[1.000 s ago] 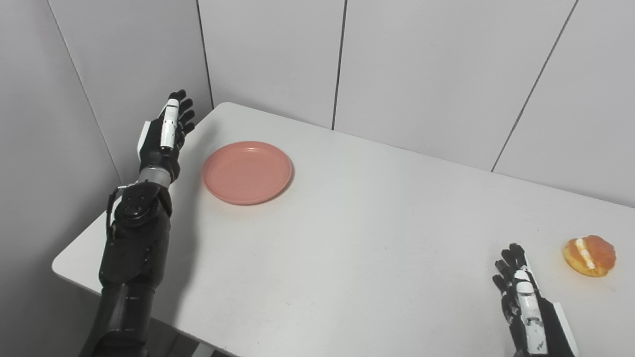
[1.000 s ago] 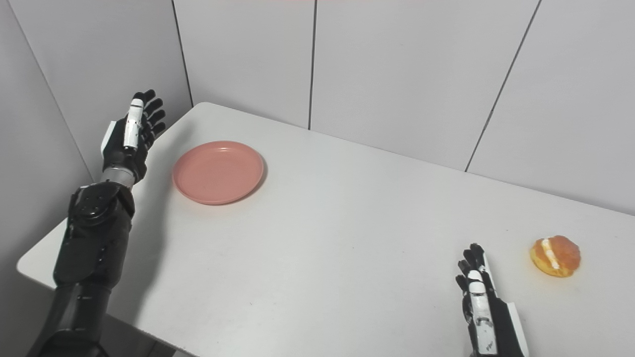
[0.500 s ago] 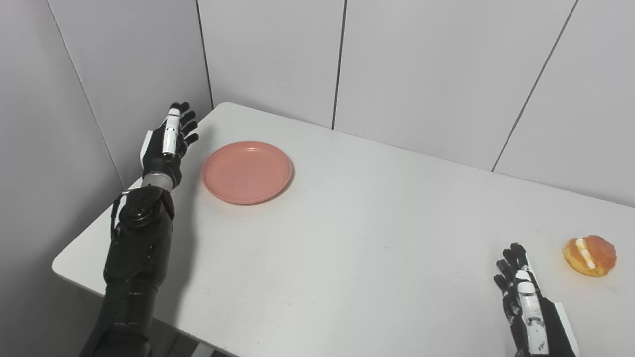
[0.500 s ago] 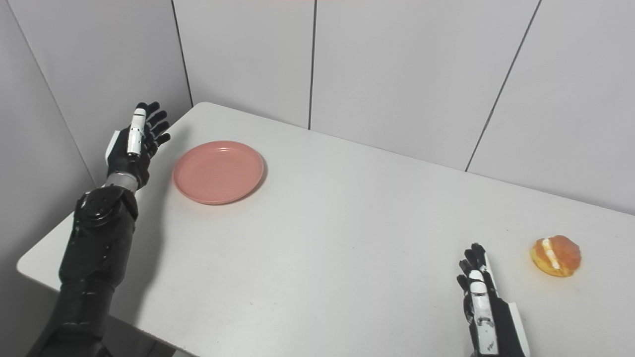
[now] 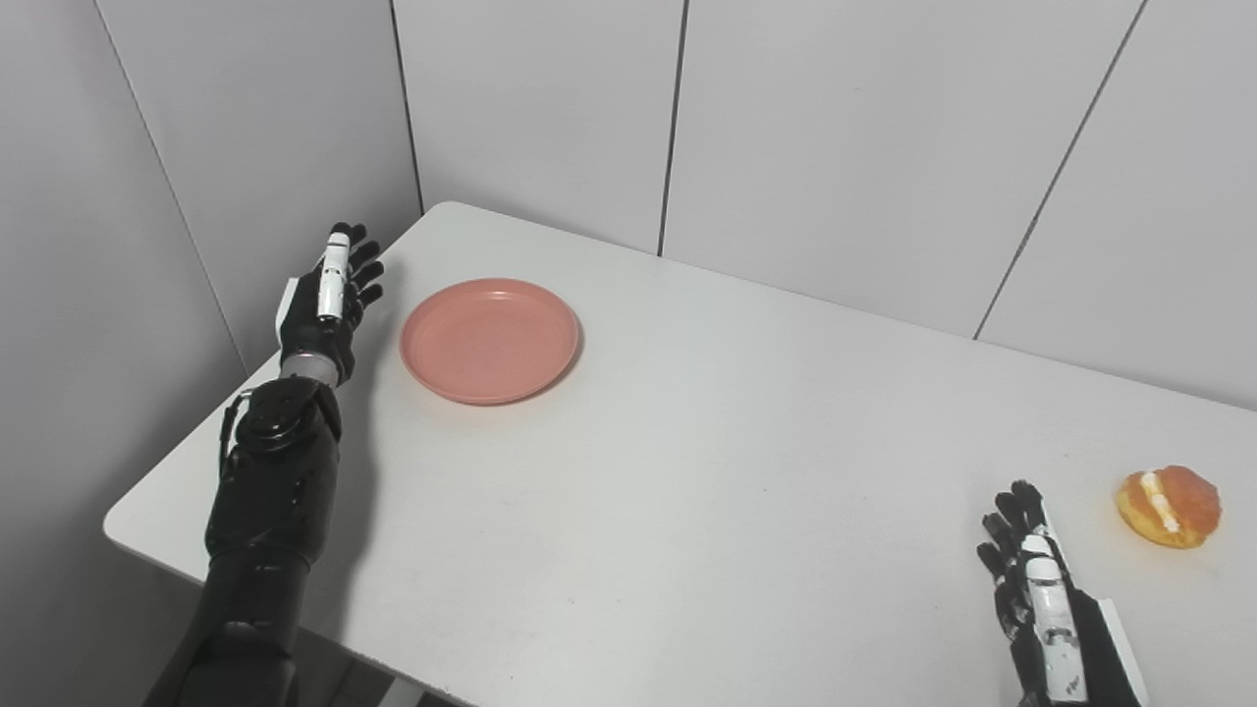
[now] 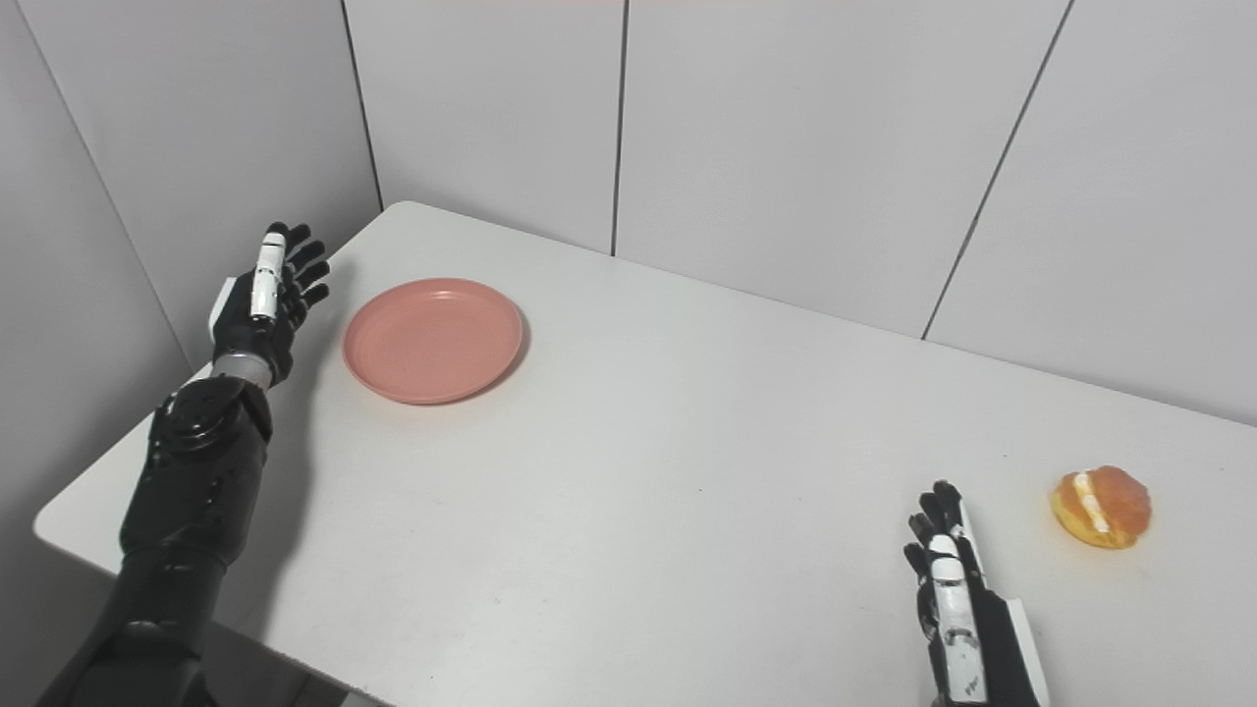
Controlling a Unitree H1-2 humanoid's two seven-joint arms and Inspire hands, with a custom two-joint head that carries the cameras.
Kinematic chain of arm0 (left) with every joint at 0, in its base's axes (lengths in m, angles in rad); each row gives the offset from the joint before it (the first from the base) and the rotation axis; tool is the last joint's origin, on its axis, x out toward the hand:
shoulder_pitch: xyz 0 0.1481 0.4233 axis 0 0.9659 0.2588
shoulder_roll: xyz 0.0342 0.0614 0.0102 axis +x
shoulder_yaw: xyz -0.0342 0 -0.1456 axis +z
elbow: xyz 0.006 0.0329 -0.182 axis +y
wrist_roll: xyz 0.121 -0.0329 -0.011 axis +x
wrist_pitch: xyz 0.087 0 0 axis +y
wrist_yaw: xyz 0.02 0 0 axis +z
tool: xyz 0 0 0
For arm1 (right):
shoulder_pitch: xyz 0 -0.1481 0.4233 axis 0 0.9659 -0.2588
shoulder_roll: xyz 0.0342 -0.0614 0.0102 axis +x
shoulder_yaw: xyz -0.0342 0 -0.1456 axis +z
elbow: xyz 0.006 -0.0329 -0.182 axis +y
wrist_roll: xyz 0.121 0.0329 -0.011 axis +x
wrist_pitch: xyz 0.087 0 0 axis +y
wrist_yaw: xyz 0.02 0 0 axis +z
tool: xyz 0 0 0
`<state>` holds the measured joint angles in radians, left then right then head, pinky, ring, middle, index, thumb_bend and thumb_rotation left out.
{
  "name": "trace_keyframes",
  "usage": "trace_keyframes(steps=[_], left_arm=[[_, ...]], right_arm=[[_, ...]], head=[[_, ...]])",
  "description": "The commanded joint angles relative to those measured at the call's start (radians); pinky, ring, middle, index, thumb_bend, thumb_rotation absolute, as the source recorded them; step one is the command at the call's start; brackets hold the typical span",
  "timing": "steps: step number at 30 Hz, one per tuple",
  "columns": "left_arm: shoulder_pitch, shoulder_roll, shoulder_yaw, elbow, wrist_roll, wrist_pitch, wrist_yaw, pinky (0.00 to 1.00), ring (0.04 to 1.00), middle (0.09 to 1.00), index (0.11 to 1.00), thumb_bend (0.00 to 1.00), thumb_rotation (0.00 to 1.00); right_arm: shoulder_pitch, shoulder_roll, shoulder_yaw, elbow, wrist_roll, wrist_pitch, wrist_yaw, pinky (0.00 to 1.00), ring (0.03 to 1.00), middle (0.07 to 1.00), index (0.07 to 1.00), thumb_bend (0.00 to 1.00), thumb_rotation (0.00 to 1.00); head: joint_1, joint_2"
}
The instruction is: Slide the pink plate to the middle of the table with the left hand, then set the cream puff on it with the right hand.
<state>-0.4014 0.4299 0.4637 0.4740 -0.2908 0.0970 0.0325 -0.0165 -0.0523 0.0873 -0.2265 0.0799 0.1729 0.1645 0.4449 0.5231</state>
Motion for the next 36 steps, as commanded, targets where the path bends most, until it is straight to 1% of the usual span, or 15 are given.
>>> trace_keyframes(steps=[1,6,11,16,19,25,28,30,34,36], left_arm=[[-0.061,0.046,0.006,0.012,-0.012,-0.050,-0.014,0.91,0.910,0.904,0.882,0.36,1.00],[-0.073,0.050,0.004,0.043,-0.019,-0.050,-0.013,0.91,0.911,0.906,0.883,0.35,1.00],[-0.083,0.047,0.003,0.056,-0.022,-0.032,-0.010,0.90,0.905,0.900,0.875,0.35,1.00],[-0.101,0.032,-0.003,0.091,-0.021,-0.050,-0.002,0.89,0.899,0.893,0.866,0.34,1.00],[-0.116,0.022,-0.006,0.116,-0.016,-0.059,0.012,0.88,0.885,0.878,0.851,0.33,0.98],[-0.118,0.009,-0.024,0.133,-0.040,-0.051,-0.033,0.91,0.906,0.900,0.874,0.34,1.00],[-0.120,0.003,-0.037,0.148,-0.040,-0.050,-0.043,0.90,0.907,0.903,0.880,0.34,1.00],[-0.120,0.003,-0.051,0.162,-0.032,-0.054,-0.043,0.88,0.899,0.898,0.877,0.34,1.00],[-0.123,-0.004,-0.061,0.190,-0.042,-0.073,-0.047,0.90,0.901,0.899,0.876,0.35,1.00],[-0.130,-0.013,-0.061,0.203,-0.045,-0.067,-0.033,0.89,0.897,0.896,0.869,0.36,1.00]], right_arm=[[-0.015,0.000,0.000,-0.039,0.004,-0.004,-0.001,1.00,1.000,1.000,1.000,0.05,1.00],[-0.015,0.000,0.000,-0.038,0.003,-0.008,0.000,1.00,1.000,1.000,1.000,0.06,1.00],[-0.014,-0.001,0.000,-0.041,0.007,0.001,0.002,1.00,1.000,1.000,1.000,0.07,1.00],[-0.012,-0.001,0.003,-0.056,-0.003,0.015,-0.003,1.00,1.000,1.000,1.000,0.07,1.00],[-0.011,-0.003,0.003,-0.055,-0.005,0.009,0.000,1.00,1.000,1.000,1.000,0.06,1.00],[-0.010,-0.003,0.000,-0.057,0.001,0.009,0.001,1.00,1.000,1.000,1.000,0.05,1.00],[-0.006,-0.003,0.001,-0.064,-0.004,0.016,-0.001,1.00,1.000,1.000,1.000,0.06,1.00],[-0.003,-0.004,0.001,-0.071,-0.005,0.019,-0.001,1.00,1.000,1.000,1.000,0.06,1.00],[0.001,-0.011,0.003,-0.082,-0.005,0.024,0.005,1.00,1.000,1.000,1.000,0.06,1.00],[0.002,-0.011,0.005,-0.086,-0.008,0.031,0.002,1.00,1.000,1.000,1.000,0.06,1.00]], head=[[-0.002,0.001],[-0.001,0.003],[-0.003,0.006],[-0.003,0.010],[-0.004,0.011],[-0.004,0.017],[-0.005,0.020],[-0.006,0.024],[-0.006,0.032],[-0.008,0.033]])
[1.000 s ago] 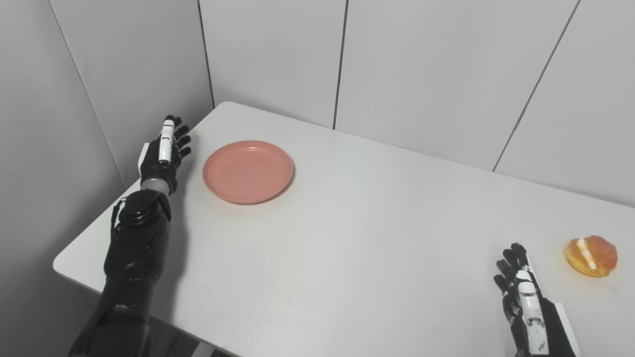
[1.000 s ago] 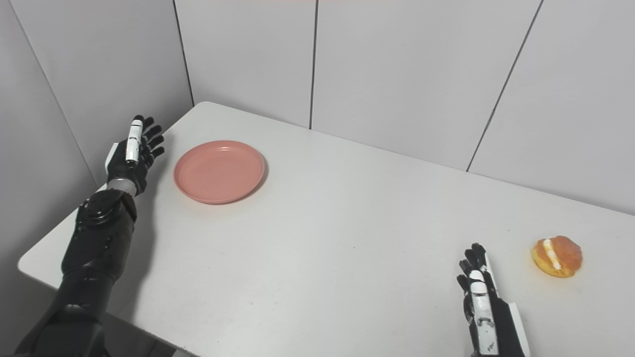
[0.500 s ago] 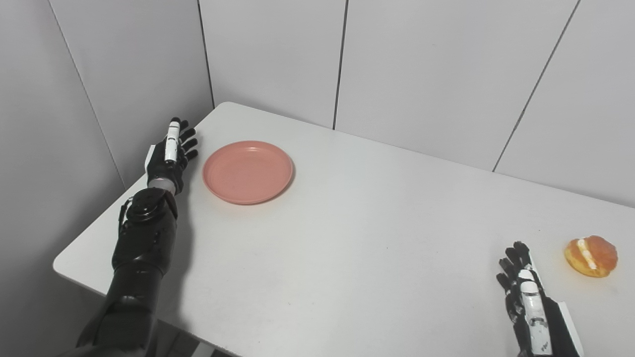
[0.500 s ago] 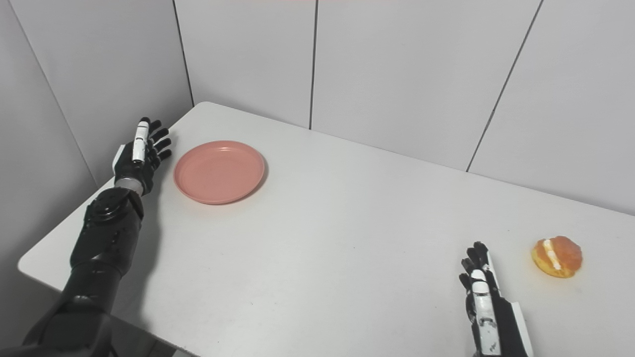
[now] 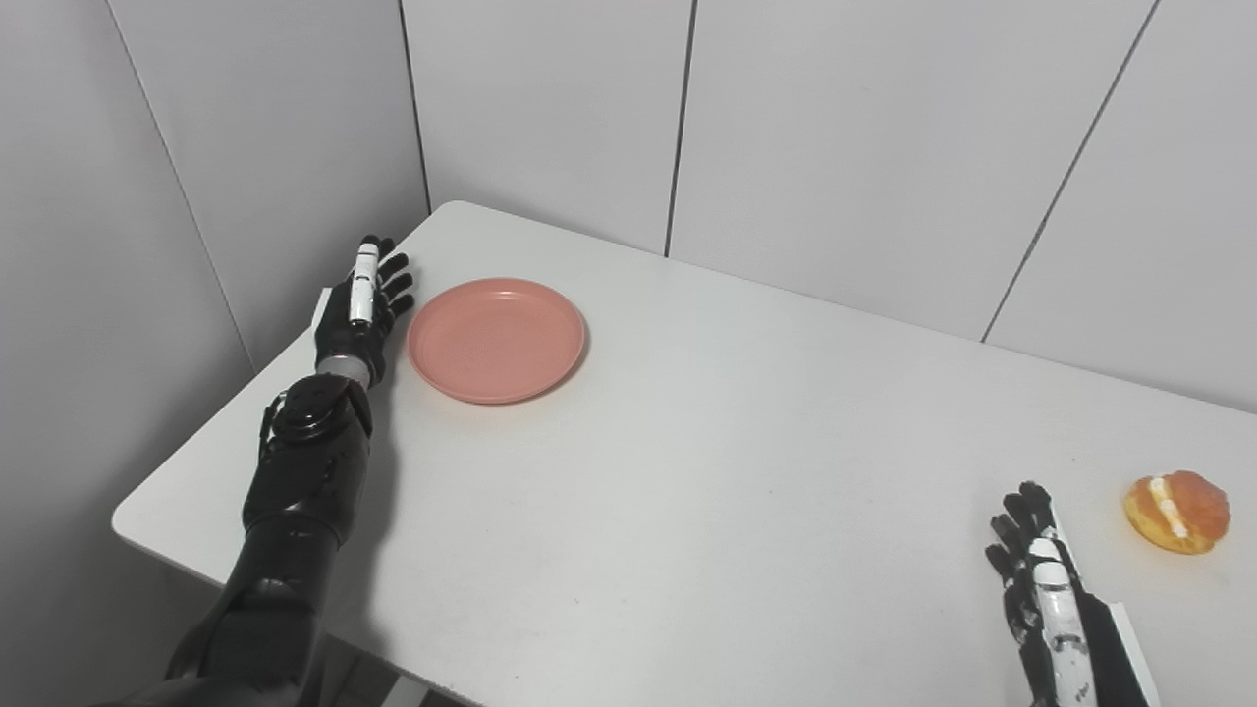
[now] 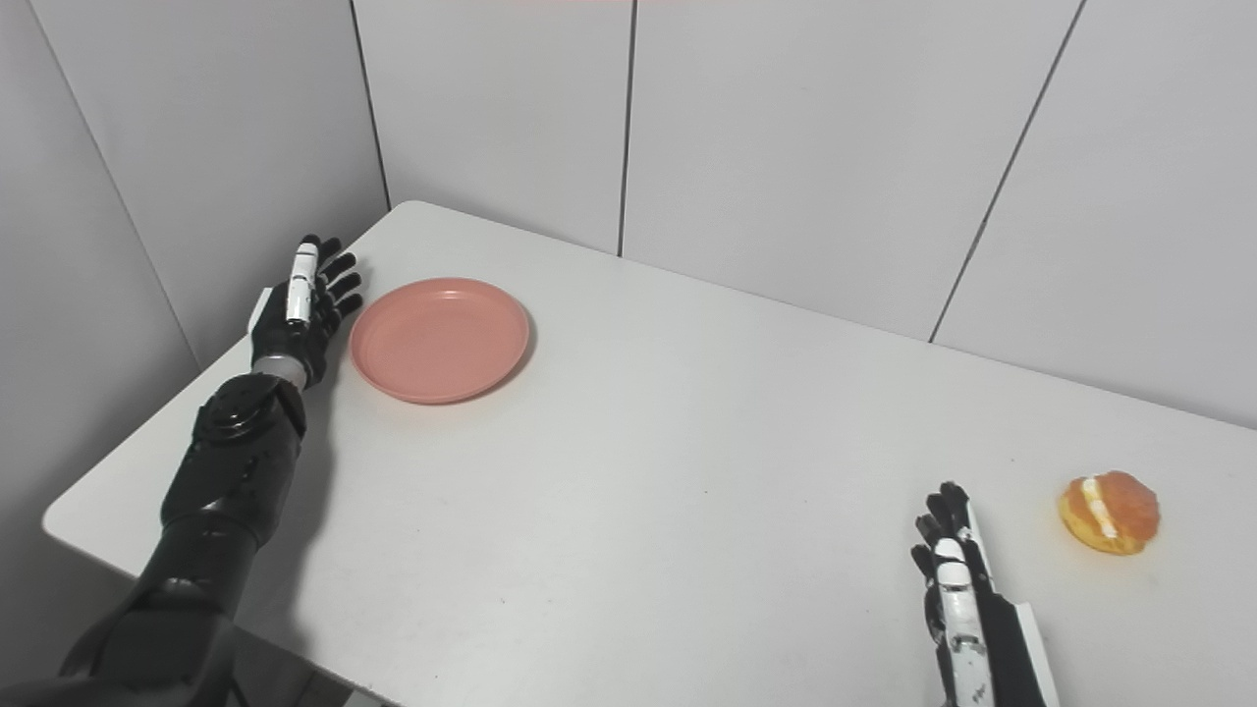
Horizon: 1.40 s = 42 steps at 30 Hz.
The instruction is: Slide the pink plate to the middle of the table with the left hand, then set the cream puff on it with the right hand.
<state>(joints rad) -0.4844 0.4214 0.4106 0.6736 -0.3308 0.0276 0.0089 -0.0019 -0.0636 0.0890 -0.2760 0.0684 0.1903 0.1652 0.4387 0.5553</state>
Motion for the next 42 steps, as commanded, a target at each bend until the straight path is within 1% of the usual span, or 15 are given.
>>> trace_keyframes(steps=[1,2,6,9,11,13,21,24,26,30,35,38,40,42], left_arm=[[-0.051,-0.010,-0.008,0.011,-0.009,0.009,-0.007,0.88,0.896,0.894,0.867,0.37,1.00],[-0.054,-0.013,-0.008,0.015,-0.011,0.012,-0.006,0.88,0.895,0.893,0.868,0.37,1.00],[-0.049,-0.020,-0.020,0.052,-0.025,-0.029,-0.061,0.90,0.909,0.908,0.883,0.40,1.00],[-0.031,-0.040,-0.020,0.025,-0.049,-0.010,-0.080,0.90,0.903,0.903,0.886,0.40,1.00],[-0.026,-0.047,-0.020,0.025,-0.059,-0.009,-0.092,0.90,0.901,0.903,0.888,0.41,1.00],[-0.013,-0.062,-0.024,-0.002,-0.061,-0.002,-0.094,0.91,0.911,0.909,0.888,0.39,1.00],[0.009,-0.098,-0.044,-0.060,-0.054,0.040,-0.066,0.90,0.897,0.892,0.871,0.37,1.00],[0.017,-0.110,-0.052,-0.072,-0.061,0.055,-0.078,0.92,0.908,0.903,0.880,0.39,1.00],[0.022,-0.119,-0.058,-0.087,-0.061,0.066,-0.076,0.91,0.906,0.902,0.878,0.38,1.00],[0.035,-0.130,-0.081,-0.106,-0.054,0.070,-0.096,0.92,0.907,0.906,0.880,0.39,1.00],[0.041,-0.151,-0.096,-0.125,-0.055,0.081,-0.099,0.92,0.897,0.902,0.871,0.39,1.00],[0.051,-0.157,-0.124,-0.141,-0.039,0.072,-0.112,0.91,0.900,0.904,0.872,0.39,1.00],[0.055,-0.161,-0.136,-0.153,-0.036,0.077,-0.111,0.91,0.899,0.904,0.873,0.38,1.00],[0.058,-0.177,-0.145,-0.174,-0.036,0.091,-0.106,0.91,0.897,0.899,0.869,0.38,1.00]], right_arm=[[-0.013,0.001,0.004,-0.038,0.004,0.021,-0.001,1.00,1.000,1.000,1.000,0.06,1.00],[-0.013,0.002,0.004,-0.039,0.004,0.027,-0.001,1.00,1.000,1.000,1.000,0.06,1.00],[-0.016,0.006,0.004,-0.030,0.003,0.017,-0.003,1.00,1.000,1.000,1.000,0.05,1.00],[-0.016,0.004,0.006,-0.028,0.001,0.011,-0.001,1.00,1.000,1.000,1.000,0.05,1.00],[-0.016,0.005,0.004,-0.030,0.006,0.014,-0.001,1.00,1.000,1.000,1.000,0.06,1.00],[-0.017,0.008,0.004,-0.033,0.007,0.023,-0.003,1.00,1.000,1.000,1.000,0.05,1.00],[-0.016,0.011,0.007,-0.030,-0.003,0.012,-0.007,1.00,1.000,1.000,1.000,0.06,1.00],[-0.018,0.010,0.010,-0.035,-0.010,0.022,-0.007,1.00,1.000,1.000,1.000,0.06,1.00],[-0.018,0.009,0.012,-0.037,-0.015,0.025,-0.008,1.00,1.000,1.000,1.000,0.06,1.00],[-0.021,0.011,0.011,-0.030,-0.008,0.014,-0.007,1.00,1.000,1.000,1.000,0.07,1.00],[-0.019,0.018,0.011,-0.020,-0.013,-0.007,-0.013,1.00,1.000,1.000,1.000,0.07,1.00],[-0.020,0.020,0.015,-0.022,-0.018,-0.003,-0.014,1.00,1.000,1.000,1.000,0.08,1.00],[-0.020,0.022,0.017,-0.023,-0.019,-0.003,-0.013,1.00,1.000,1.000,1.000,0.08,1.00],[-0.020,0.024,0.017,-0.026,-0.019,0.005,-0.015,1.00,1.000,1.000,1.000,0.07,1.00]], head=[[-0.003,-0.001],[-0.003,-0.001],[-0.004,-0.004],[-0.007,-0.005],[-0.008,-0.003],[-0.008,-0.003],[-0.011,-0.002],[-0.016,0.000],[-0.019,0.001],[-0.027,0.003],[-0.033,0.006],[-0.036,0.009],[-0.039,0.010],[-0.044,0.012]])
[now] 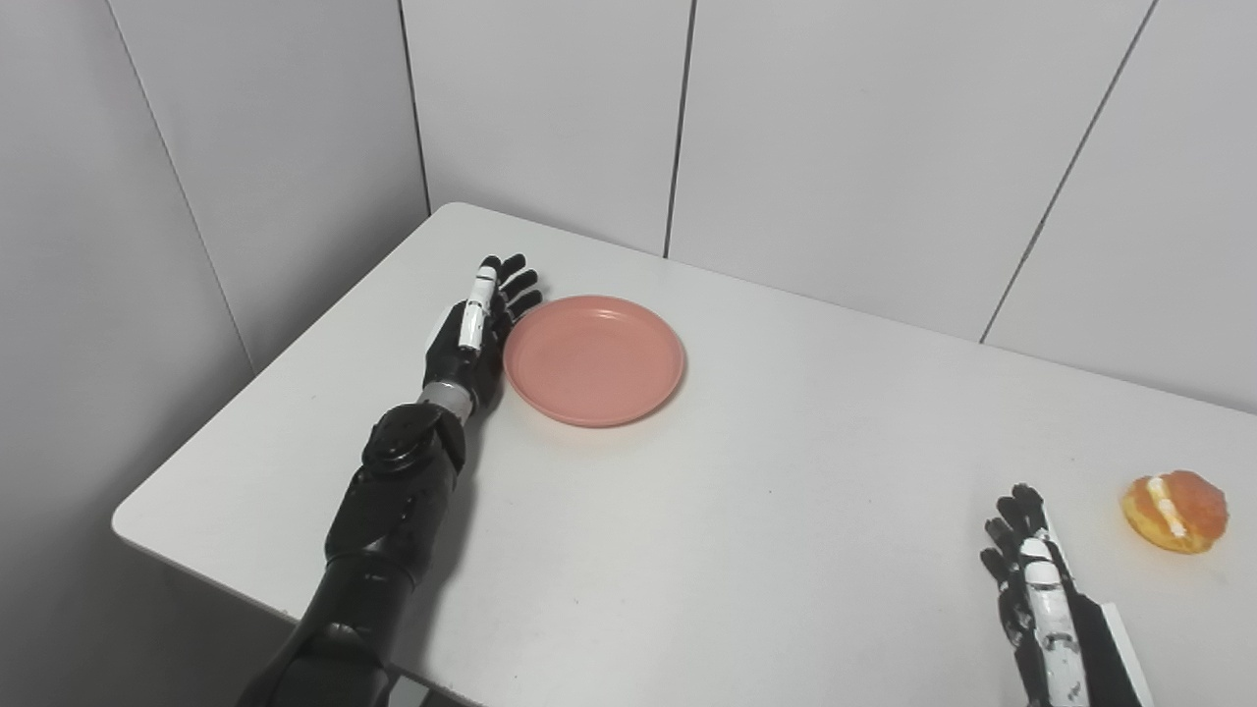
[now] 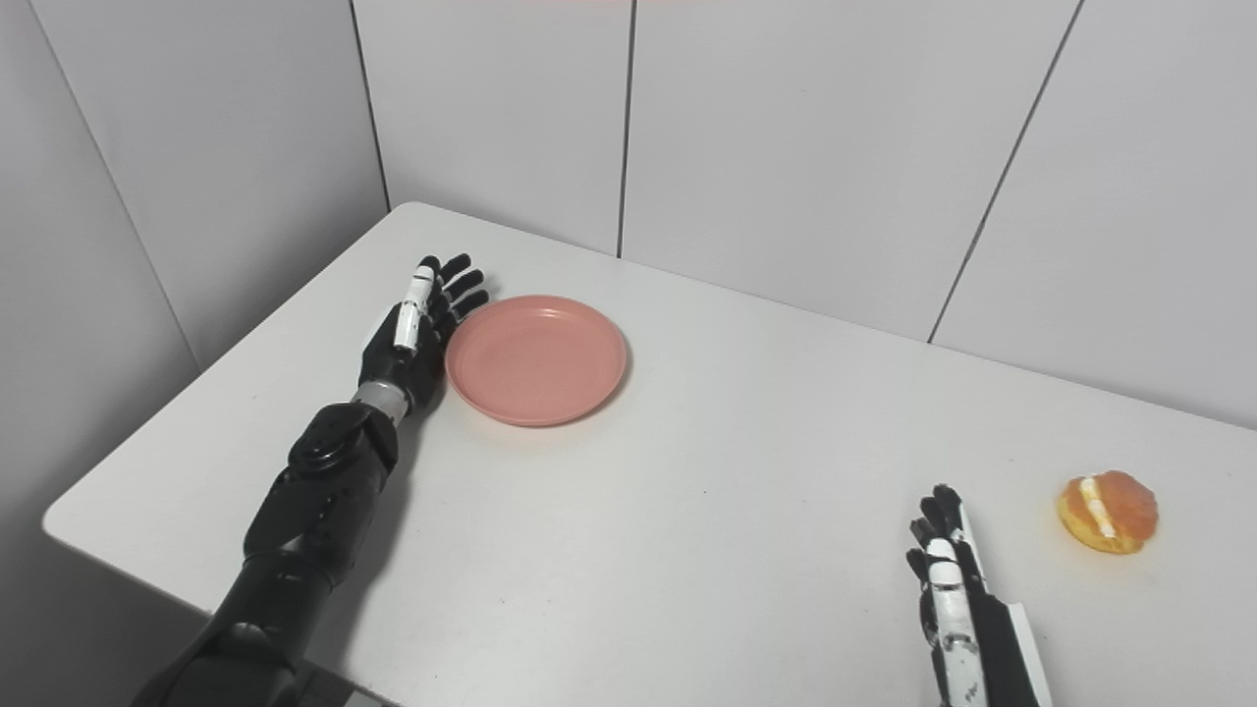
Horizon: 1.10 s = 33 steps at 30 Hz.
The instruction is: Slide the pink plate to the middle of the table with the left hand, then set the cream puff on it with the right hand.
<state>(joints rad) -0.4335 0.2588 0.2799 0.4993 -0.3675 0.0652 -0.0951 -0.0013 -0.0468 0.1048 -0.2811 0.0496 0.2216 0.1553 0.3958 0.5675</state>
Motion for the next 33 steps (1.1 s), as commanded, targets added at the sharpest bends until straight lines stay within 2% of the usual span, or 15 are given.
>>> trace_keyframes(steps=[1,10,16,21,29,33], left_arm=[[0.007,-0.020,-0.017,-0.006,0.000,0.060,-0.003,0.91,0.896,0.897,0.868,0.38,1.00],[0.015,-0.054,-0.056,-0.041,0.009,0.081,-0.022,0.91,0.899,0.897,0.870,0.40,1.00],[0.028,-0.073,-0.082,-0.075,0.002,0.103,-0.047,0.92,0.905,0.903,0.882,0.39,1.00],[0.050,-0.083,-0.126,-0.130,0.032,0.129,-0.046,0.88,0.883,0.886,0.866,0.38,1.00],[0.080,-0.114,-0.156,-0.220,0.029,0.179,-0.057,0.90,0.893,0.889,0.865,0.39,1.00],[0.101,-0.125,-0.176,-0.236,0.040,0.183,-0.061,0.88,0.886,0.886,0.864,0.40,1.00]], right_arm=[[-0.021,0.009,0.002,-0.020,0.000,-0.025,-0.005,1.00,1.000,1.000,1.000,0.07,1.00],[-0.025,0.016,0.011,-0.003,-0.012,-0.046,-0.013,1.00,1.000,1.000,1.000,0.09,1.00],[-0.026,0.019,0.017,-0.011,-0.025,-0.028,-0.016,1.00,1.000,1.000,1.000,0.10,1.00],[-0.021,0.024,0.018,-0.018,-0.029,-0.023,-0.022,1.00,1.000,1.000,1.000,0.11,1.00],[-0.025,0.032,0.023,-0.033,-0.044,0.013,-0.029,1.00,1.000,1.000,1.000,0.13,1.00],[-0.028,0.034,0.027,-0.025,-0.056,0.001,-0.032,1.00,0.998,1.000,1.000,0.13,1.00]], head=[[-0.003,0.001],[-0.034,0.010],[-0.055,0.016],[-0.073,0.021],[-0.097,0.034],[-0.114,0.039]])
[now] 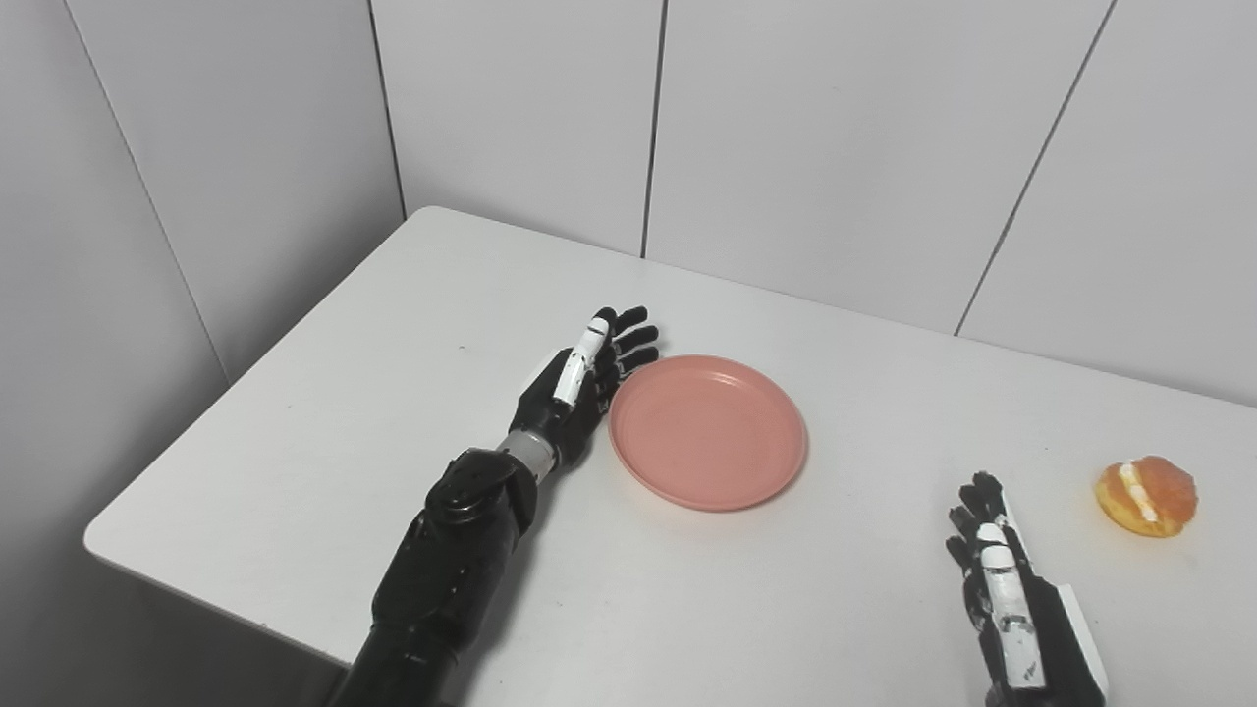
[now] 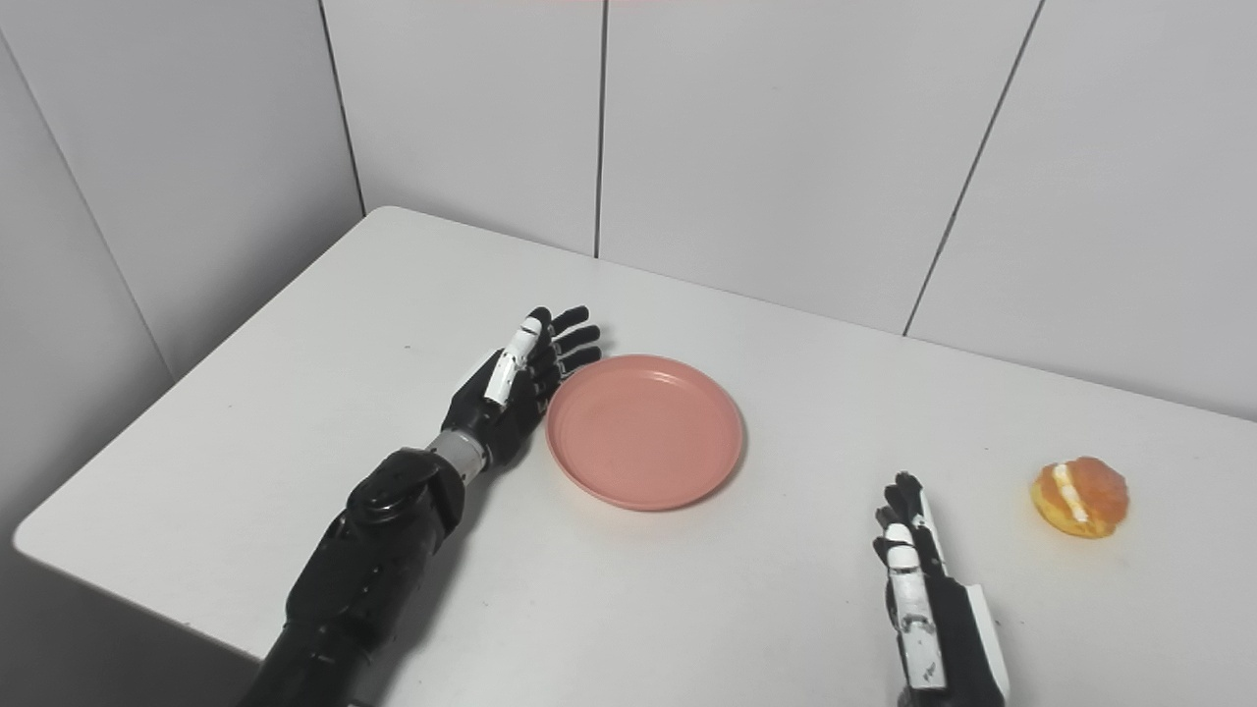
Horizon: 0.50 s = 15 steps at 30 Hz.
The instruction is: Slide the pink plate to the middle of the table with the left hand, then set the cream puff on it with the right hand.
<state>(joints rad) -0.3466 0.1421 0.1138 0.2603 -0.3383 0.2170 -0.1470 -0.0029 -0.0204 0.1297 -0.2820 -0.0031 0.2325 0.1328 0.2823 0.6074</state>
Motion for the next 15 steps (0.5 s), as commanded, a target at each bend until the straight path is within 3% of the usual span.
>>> trace_keyframes(steps=[1,15], left_arm=[[0.021,-0.013,-0.014,-0.006,0.006,0.036,-0.012,0.88,0.886,0.886,0.865,0.40,1.00],[0.112,-0.078,-0.083,-0.174,0.005,0.102,-0.014,0.90,0.897,0.897,0.873,0.39,1.00]], right_arm=[[-0.027,0.009,0.002,-0.022,-0.004,-0.014,-0.009,1.00,0.998,1.000,1.000,0.13,1.00],[-0.030,0.034,0.009,-0.041,-0.034,0.007,-0.033,0.99,0.987,1.000,1.000,0.15,1.00]], head=[[-0.007,0.002],[-0.085,0.027]])
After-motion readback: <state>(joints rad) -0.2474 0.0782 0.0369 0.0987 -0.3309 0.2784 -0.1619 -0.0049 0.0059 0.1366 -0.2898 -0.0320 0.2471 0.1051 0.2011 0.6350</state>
